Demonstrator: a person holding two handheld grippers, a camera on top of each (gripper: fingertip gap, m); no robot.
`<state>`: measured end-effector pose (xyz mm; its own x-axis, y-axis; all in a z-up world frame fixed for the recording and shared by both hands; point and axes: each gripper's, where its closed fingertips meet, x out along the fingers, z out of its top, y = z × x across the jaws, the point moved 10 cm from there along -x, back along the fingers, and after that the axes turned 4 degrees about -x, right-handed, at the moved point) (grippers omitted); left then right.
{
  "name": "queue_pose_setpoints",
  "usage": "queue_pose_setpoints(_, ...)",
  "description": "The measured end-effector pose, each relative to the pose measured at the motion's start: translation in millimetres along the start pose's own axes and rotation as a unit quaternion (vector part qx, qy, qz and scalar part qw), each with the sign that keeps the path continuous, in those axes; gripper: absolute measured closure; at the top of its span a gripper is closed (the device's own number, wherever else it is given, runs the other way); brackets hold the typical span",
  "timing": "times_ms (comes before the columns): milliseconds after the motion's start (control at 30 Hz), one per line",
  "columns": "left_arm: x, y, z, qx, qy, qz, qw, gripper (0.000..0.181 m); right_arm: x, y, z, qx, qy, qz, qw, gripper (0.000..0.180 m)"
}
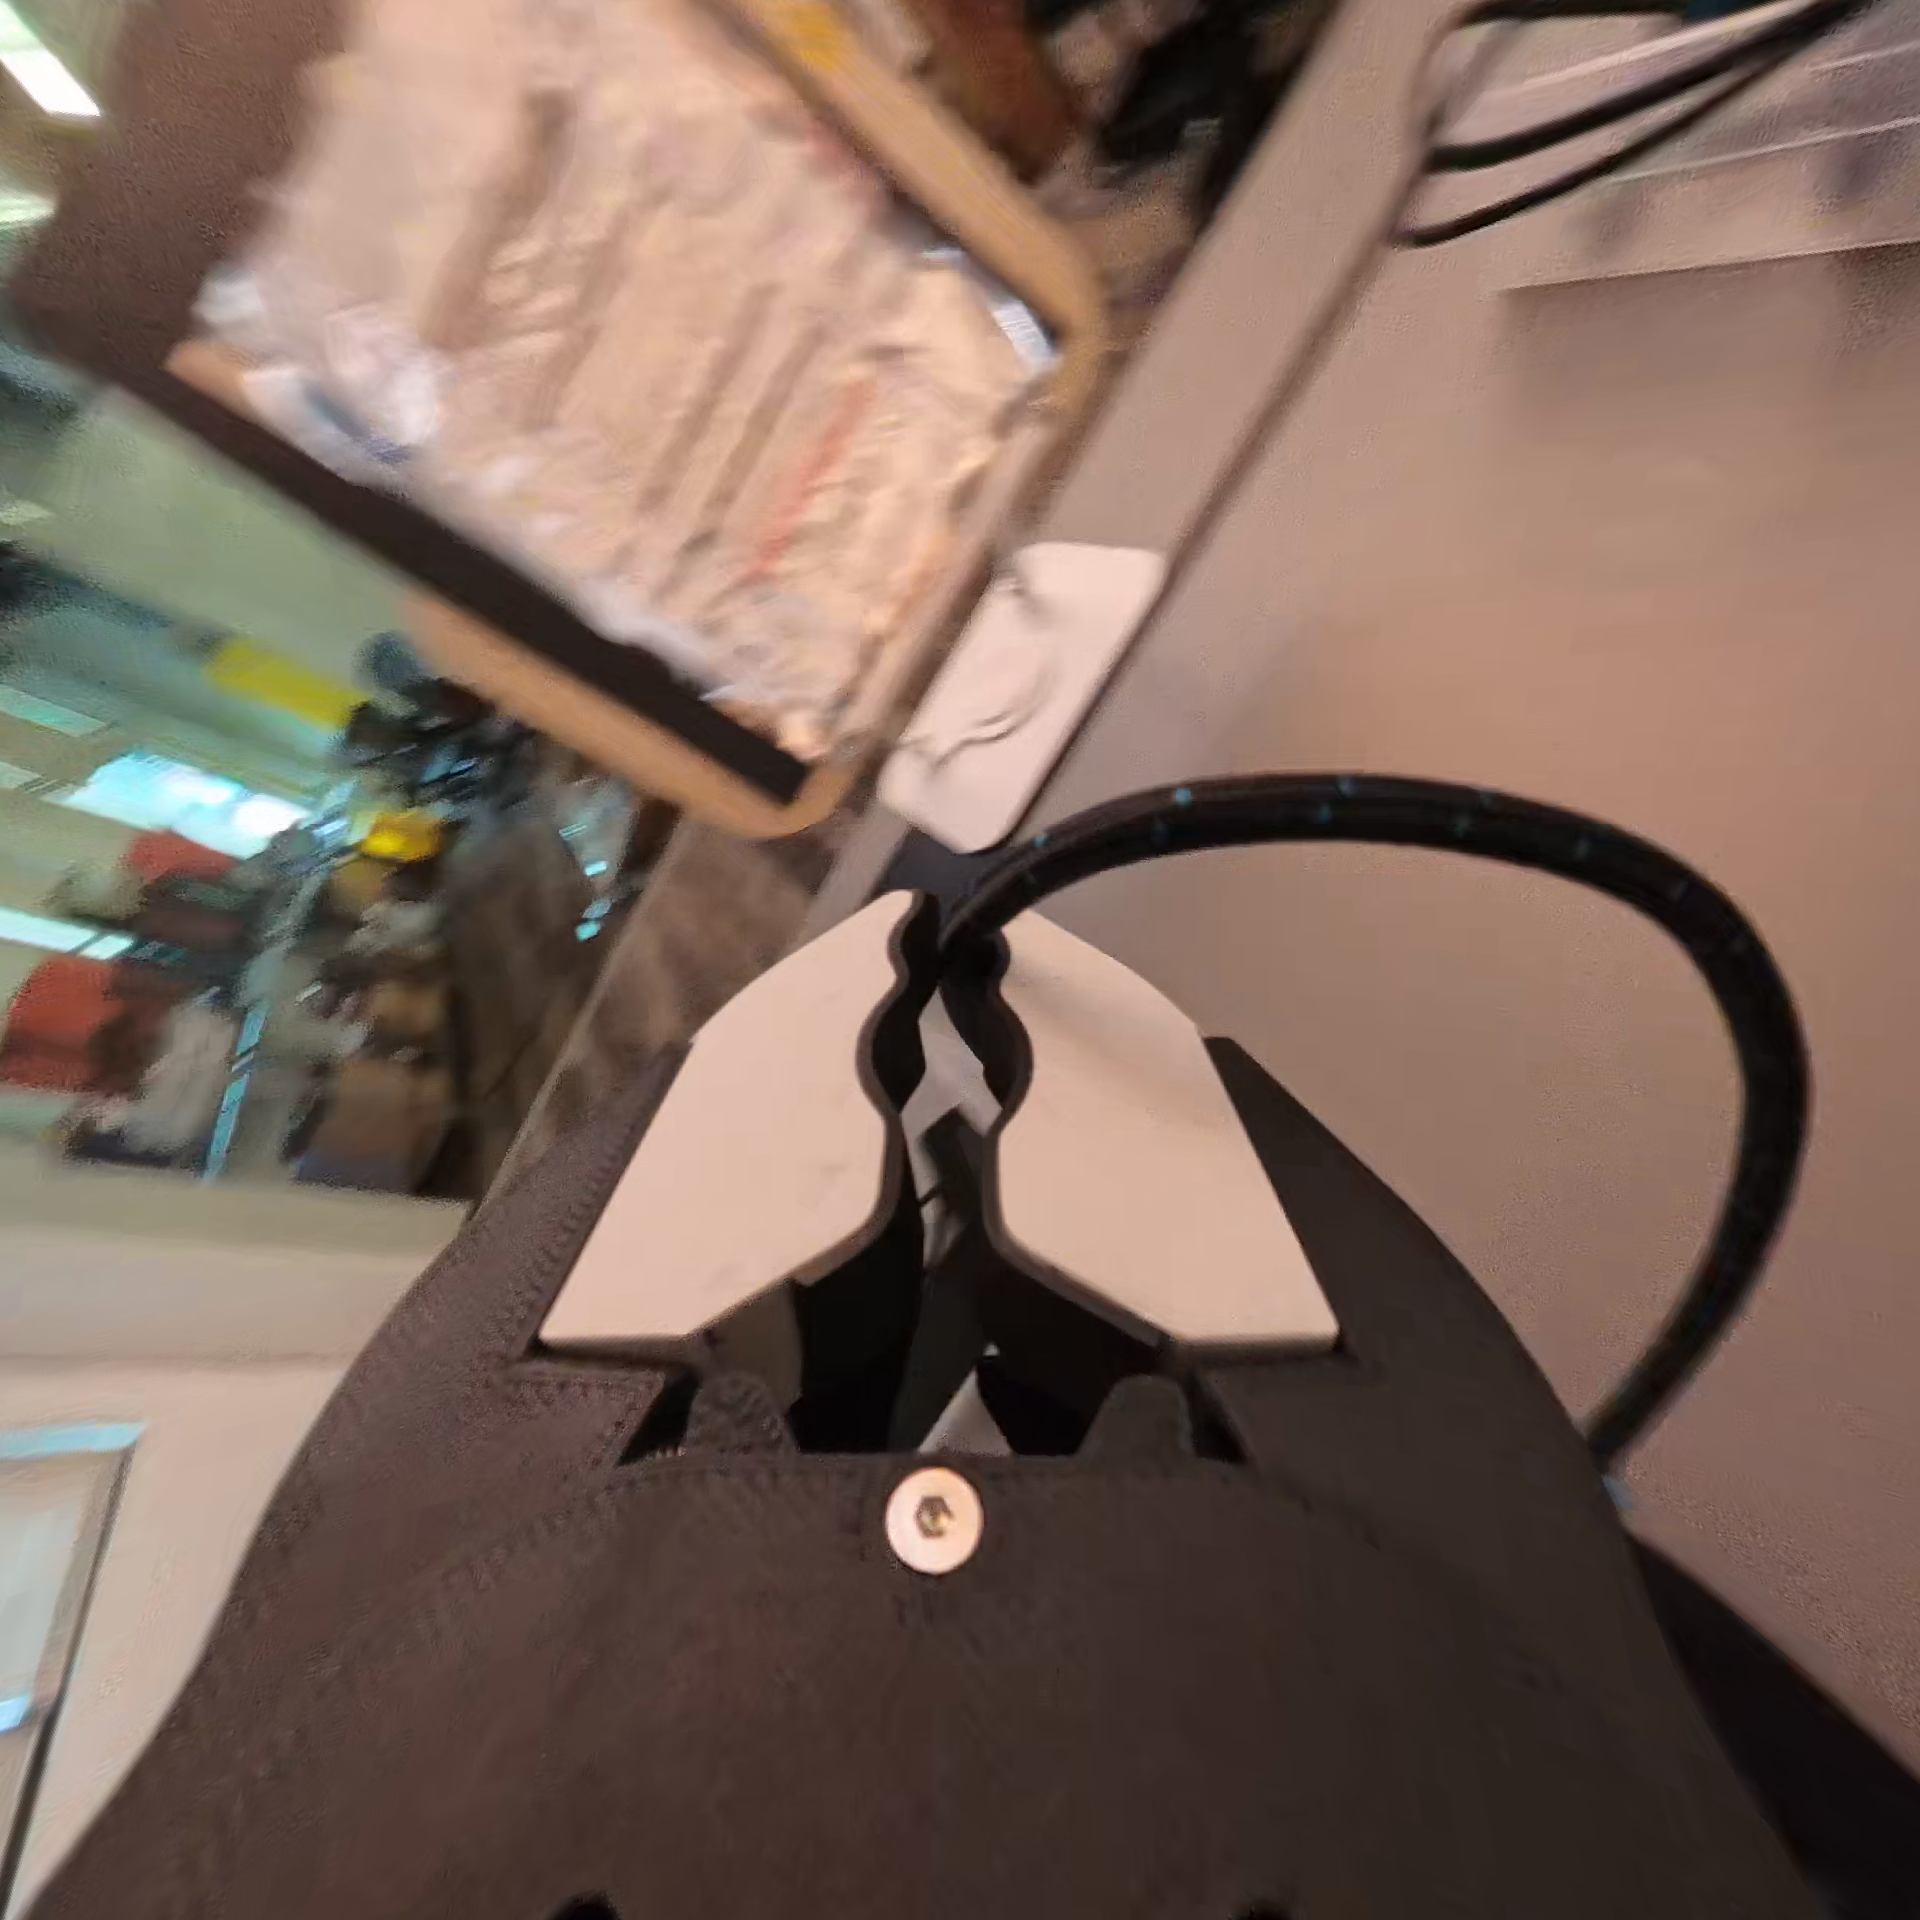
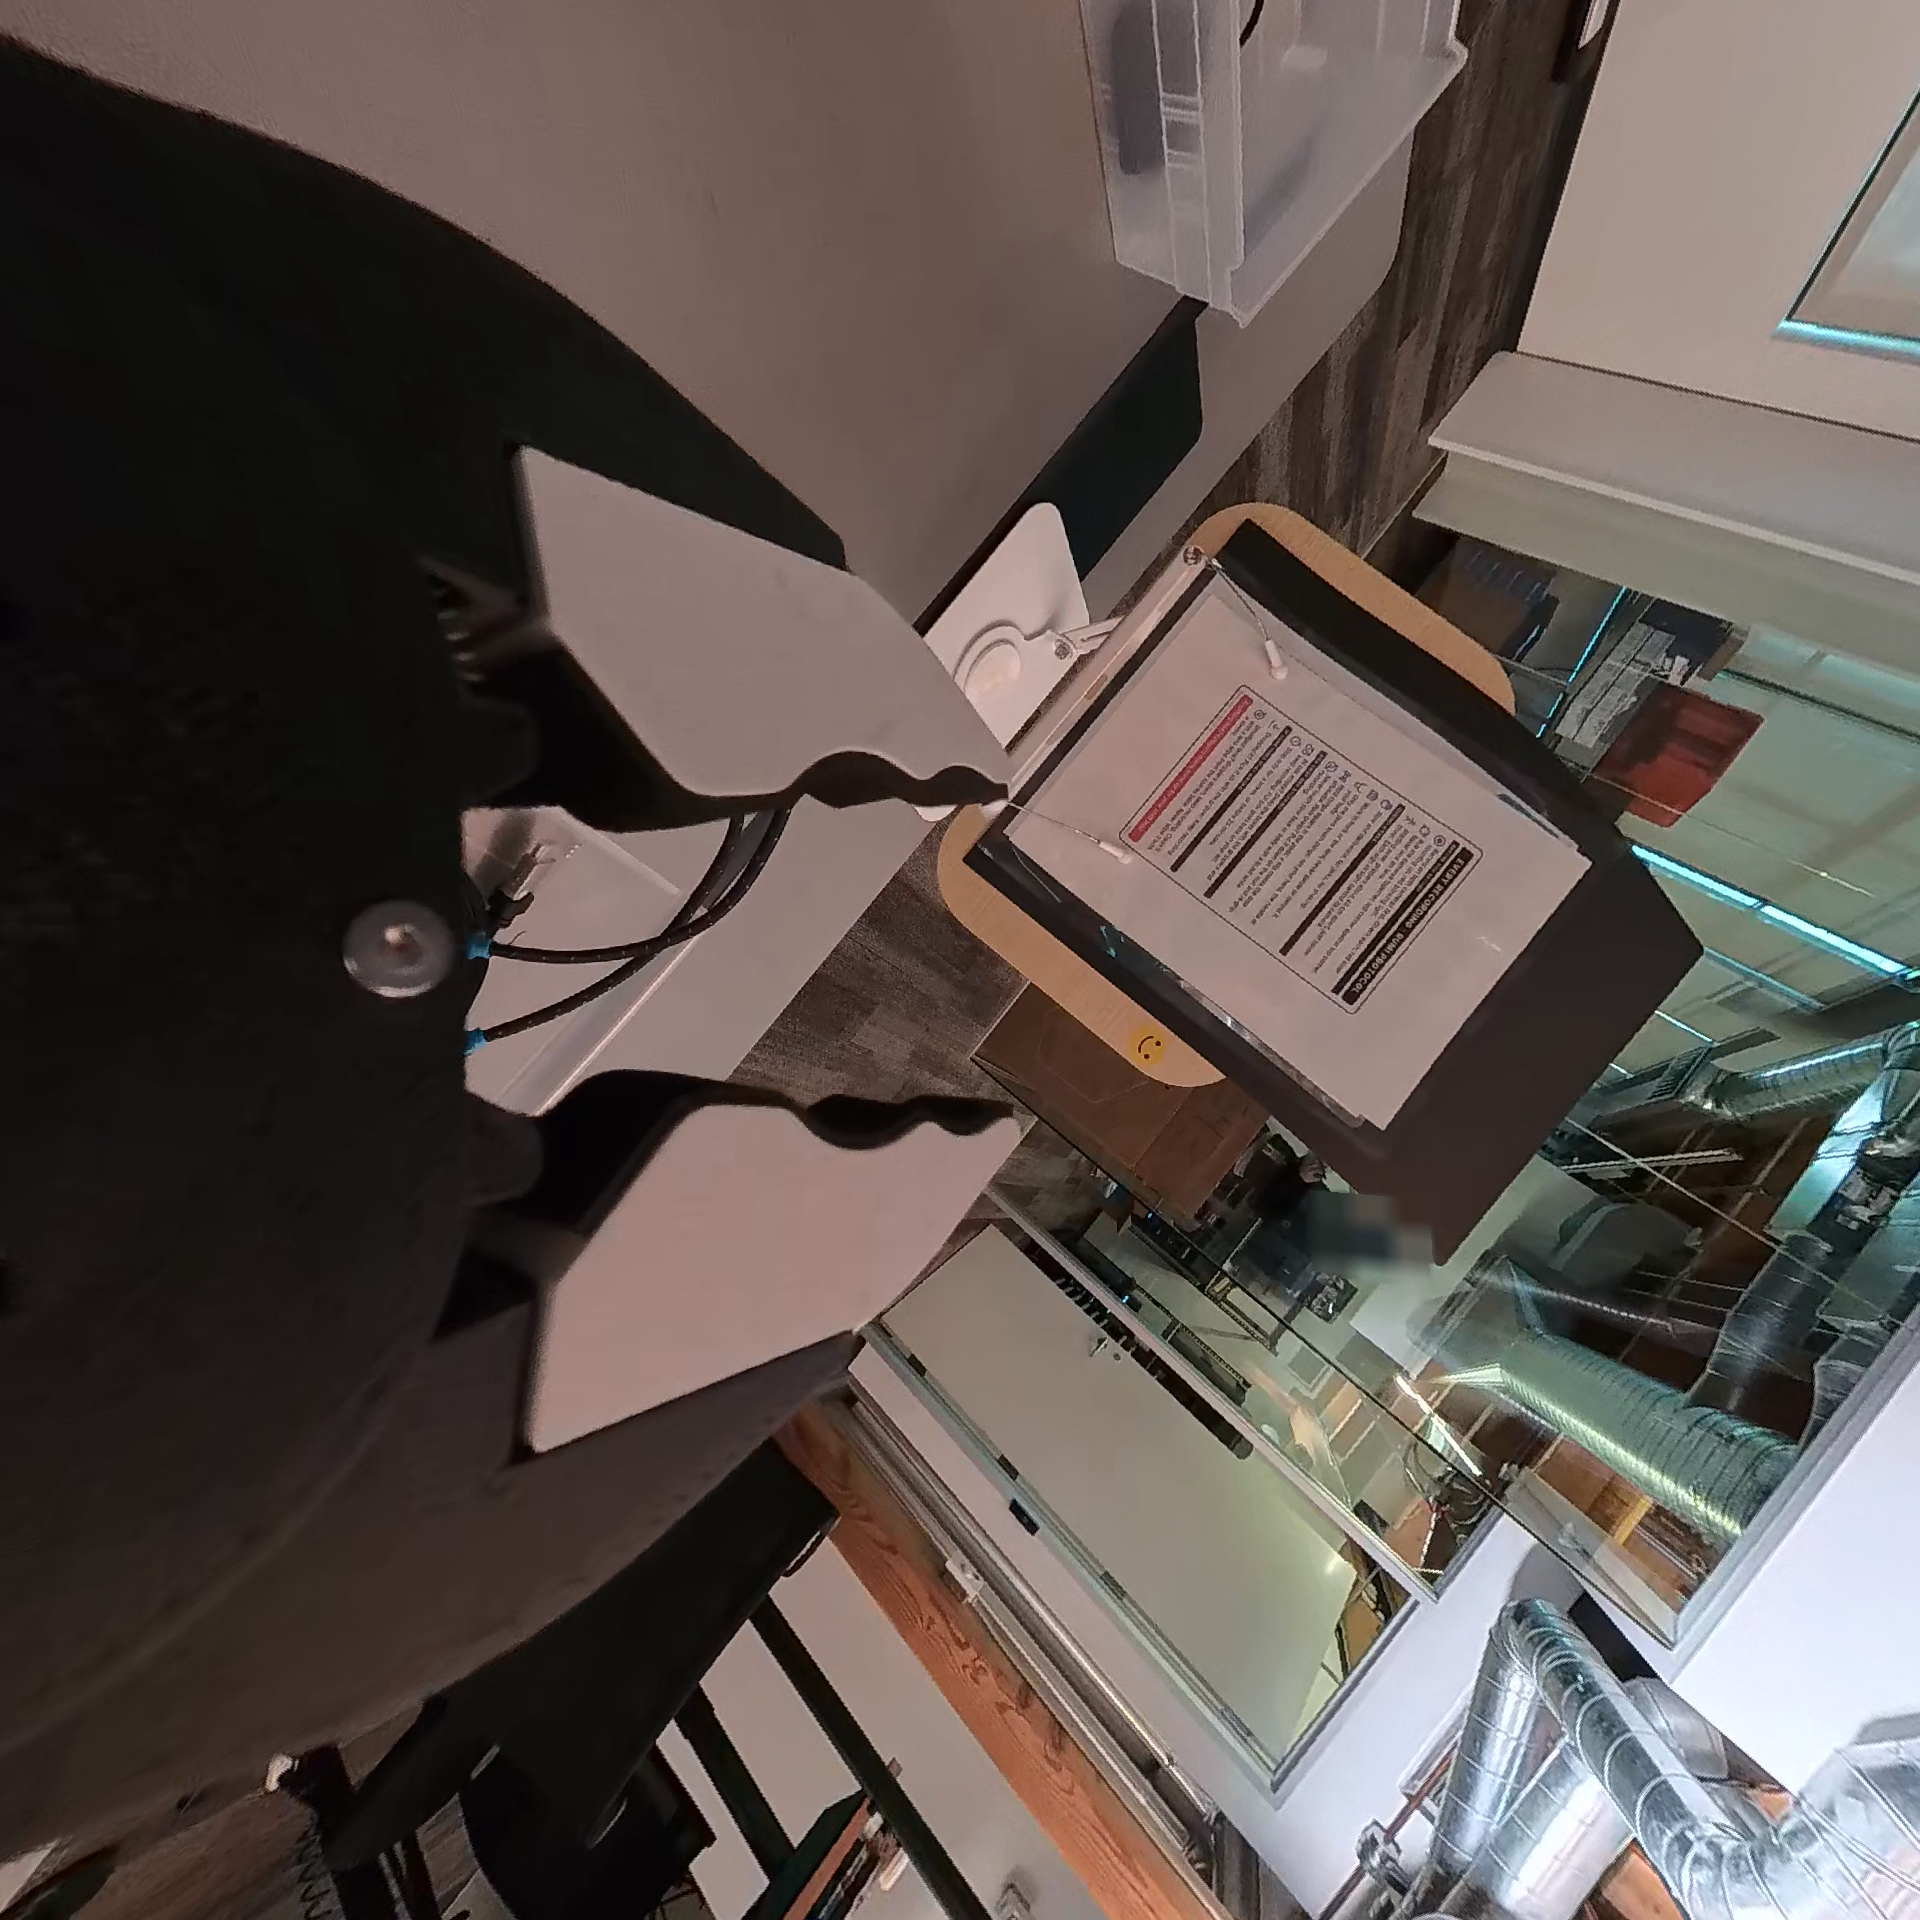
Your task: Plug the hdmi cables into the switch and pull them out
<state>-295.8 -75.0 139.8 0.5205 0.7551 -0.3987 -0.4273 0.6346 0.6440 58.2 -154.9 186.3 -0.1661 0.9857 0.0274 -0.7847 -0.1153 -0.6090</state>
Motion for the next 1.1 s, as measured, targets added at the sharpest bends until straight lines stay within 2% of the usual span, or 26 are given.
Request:
queue_pose_setpoints(33,16.2,-15.6,8.0,0.014,0.009,-0.032,0.999,0.175,0.3,0.2,-0.2,0.000,0.001,0.001,1.000,0.125)
queue_pose_setpoints(167,83.2,-74.5,20.1,0.056,0.047,-0.138,0.988,0.175,1.6,1.4,-1.5,-0.003,0.007,0.005,1.000,0.124)
queue_pose_setpoints(400,166.8,-130.2,0.7,-0.010,0.083,-0.196,0.977,0.175,5.5,1.3,-3.2,-0.002,0.006,0.014,1.000,0.124)
queue_pose_setpoints(500,187.5,-147.5,-9.8,-0.039,0.103,-0.226,0.968,0.175,10.2,3.2,-5.1,-0.004,0.012,0.022,1.000,0.124)
queue_pose_setpoints(600,195.9,-154.2,-13.2,-0.077,0.088,-0.252,0.961,0.172,14.6,4.9,-7.5,-0.010,0.022,0.027,0.999,0.123)
queue_pose_setpoints(667,195.3,-150.6,-11.7,-0.101,0.080,-0.280,0.951,0.150,16.4,4.9,-9.0,-0.013,0.028,0.026,0.999,0.122)
queue_pose_setpoints(733,189.6,-135.9,-8.6,-0.117,0.074,-0.290,0.947,0.131,17.0,4.1,-10.2,-0.015,0.033,0.024,0.999,0.122)
queue_pose_setpoints(800,176.0,-107.2,-6.3,-0.130,0.047,-0.275,0.952,0.129,16.1,2.7,-11.1,-0.015,0.034,0.022,0.999,0.122)
queue_pose_setpoints(900,144.7,-37.8,-13.7,-0.185,0.014,-0.189,0.964,0.130,14.1,-0.5,-12.2,-0.012,0.032,0.020,0.999,0.122)
queue_pose_setpoints(1033,100.5,57.1,-67.1,-0.247,0.010,-0.038,0.968,0.135,10.3,-8.8,-16.2,-0.006,0.032,0.012,0.999,0.122)
queue_pose_setpoints(1100,97.2,92.2,-100.3,-0.233,0.011,-0.024,0.972,0.138,9.6,-13.8,-18.5,0.006,0.028,0.007,1.000,0.122)
